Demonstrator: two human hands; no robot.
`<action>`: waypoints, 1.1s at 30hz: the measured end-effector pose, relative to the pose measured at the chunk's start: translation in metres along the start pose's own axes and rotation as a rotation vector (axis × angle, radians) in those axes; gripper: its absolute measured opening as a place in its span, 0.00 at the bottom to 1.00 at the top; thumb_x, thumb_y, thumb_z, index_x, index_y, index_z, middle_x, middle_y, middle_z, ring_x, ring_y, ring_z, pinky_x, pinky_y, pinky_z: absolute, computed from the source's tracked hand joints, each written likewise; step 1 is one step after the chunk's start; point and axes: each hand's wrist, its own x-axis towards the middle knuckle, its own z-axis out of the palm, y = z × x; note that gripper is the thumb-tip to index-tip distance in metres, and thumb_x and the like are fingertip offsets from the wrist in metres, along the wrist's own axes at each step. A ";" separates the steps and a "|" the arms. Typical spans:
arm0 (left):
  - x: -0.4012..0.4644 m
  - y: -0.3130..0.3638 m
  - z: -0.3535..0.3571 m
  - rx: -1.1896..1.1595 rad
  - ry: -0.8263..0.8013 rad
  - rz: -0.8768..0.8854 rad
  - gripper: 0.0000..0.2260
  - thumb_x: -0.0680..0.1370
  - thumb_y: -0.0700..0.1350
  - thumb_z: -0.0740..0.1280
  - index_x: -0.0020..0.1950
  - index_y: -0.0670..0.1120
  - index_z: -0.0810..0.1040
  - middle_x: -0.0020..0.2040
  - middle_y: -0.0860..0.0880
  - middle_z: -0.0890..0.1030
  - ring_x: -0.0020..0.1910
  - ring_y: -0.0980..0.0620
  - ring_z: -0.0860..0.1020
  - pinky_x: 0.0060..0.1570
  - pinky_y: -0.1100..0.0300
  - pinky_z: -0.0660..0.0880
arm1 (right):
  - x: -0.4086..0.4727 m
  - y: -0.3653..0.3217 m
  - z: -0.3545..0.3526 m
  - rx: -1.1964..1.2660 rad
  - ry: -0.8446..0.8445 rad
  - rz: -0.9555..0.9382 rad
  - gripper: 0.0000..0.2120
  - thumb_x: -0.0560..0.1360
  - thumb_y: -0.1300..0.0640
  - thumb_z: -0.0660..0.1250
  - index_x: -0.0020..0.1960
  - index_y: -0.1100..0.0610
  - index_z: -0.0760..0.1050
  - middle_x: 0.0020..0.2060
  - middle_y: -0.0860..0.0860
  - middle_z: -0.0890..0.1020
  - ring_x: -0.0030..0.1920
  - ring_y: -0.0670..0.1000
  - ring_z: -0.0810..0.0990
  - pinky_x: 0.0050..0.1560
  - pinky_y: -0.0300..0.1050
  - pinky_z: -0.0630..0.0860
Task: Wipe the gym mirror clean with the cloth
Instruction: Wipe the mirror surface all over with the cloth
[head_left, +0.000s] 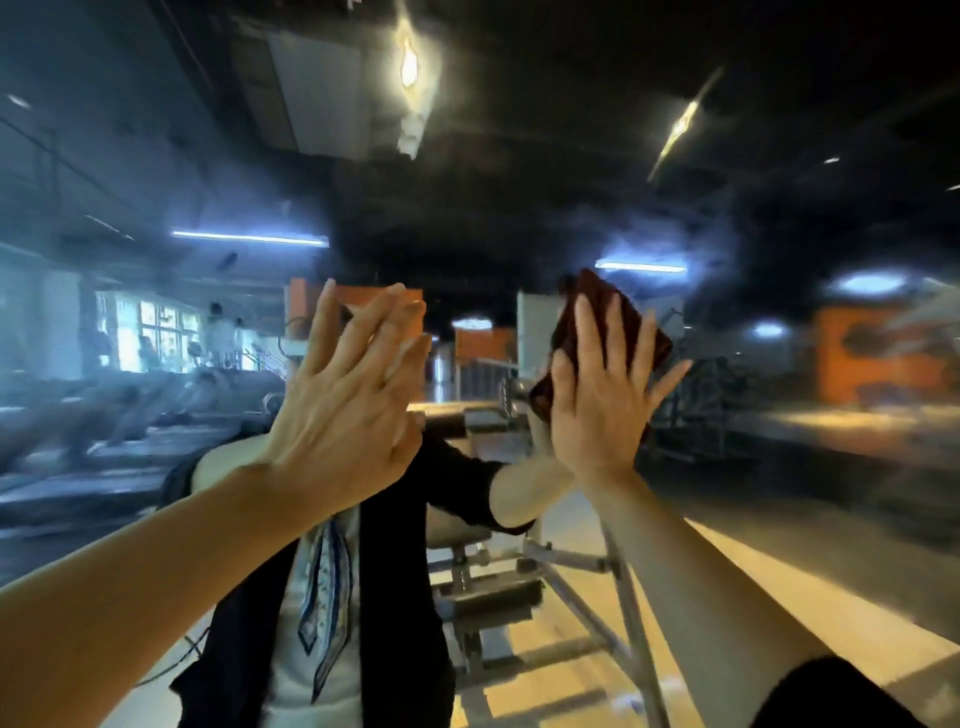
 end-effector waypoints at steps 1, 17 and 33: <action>0.010 0.004 0.002 0.007 0.004 0.024 0.25 0.74 0.49 0.60 0.68 0.37 0.76 0.71 0.37 0.72 0.75 0.39 0.60 0.75 0.33 0.48 | 0.015 0.021 -0.001 -0.008 0.008 0.118 0.25 0.84 0.43 0.47 0.80 0.44 0.58 0.80 0.49 0.60 0.81 0.58 0.49 0.74 0.73 0.39; 0.126 0.026 0.007 0.106 0.018 -0.115 0.31 0.71 0.54 0.64 0.69 0.38 0.74 0.69 0.40 0.73 0.76 0.41 0.60 0.75 0.33 0.48 | 0.074 0.060 -0.002 0.103 -0.003 -0.337 0.25 0.86 0.44 0.45 0.81 0.48 0.55 0.80 0.53 0.59 0.81 0.55 0.49 0.79 0.62 0.50; 0.144 0.000 0.008 0.150 0.068 -0.106 0.34 0.71 0.61 0.57 0.68 0.41 0.75 0.67 0.42 0.76 0.74 0.40 0.65 0.74 0.31 0.52 | 0.182 0.026 -0.001 0.068 0.053 -0.017 0.31 0.82 0.43 0.41 0.80 0.55 0.58 0.78 0.60 0.62 0.79 0.65 0.54 0.76 0.68 0.56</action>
